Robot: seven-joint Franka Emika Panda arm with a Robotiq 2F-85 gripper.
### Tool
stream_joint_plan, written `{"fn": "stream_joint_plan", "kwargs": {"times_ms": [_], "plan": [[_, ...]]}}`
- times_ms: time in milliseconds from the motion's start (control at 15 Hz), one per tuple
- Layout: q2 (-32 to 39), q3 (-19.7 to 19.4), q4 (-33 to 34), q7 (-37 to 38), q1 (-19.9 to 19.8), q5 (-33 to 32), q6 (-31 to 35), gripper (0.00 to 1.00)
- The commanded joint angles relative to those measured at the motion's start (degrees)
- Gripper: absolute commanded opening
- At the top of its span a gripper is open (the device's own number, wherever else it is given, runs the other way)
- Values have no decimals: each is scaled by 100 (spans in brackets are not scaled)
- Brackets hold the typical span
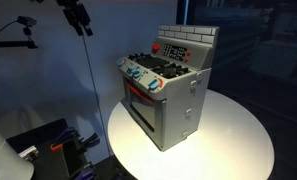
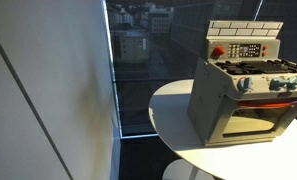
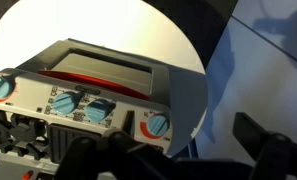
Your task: Press the top orange button on the microwave oven controlling panel of the stove
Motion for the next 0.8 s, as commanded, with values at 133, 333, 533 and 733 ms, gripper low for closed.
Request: {"fn": "stream_joint_plan", "kwargs": {"times_ms": [133, 333, 533, 733], "plan": [[17, -50, 15, 38, 61, -47, -15, 100], [29, -56, 74, 134, -64, -144, 4, 100], [25, -120, 191, 248, -258, -289, 6, 100], [54, -208, 387, 363, -489, -435, -38, 100]]}}
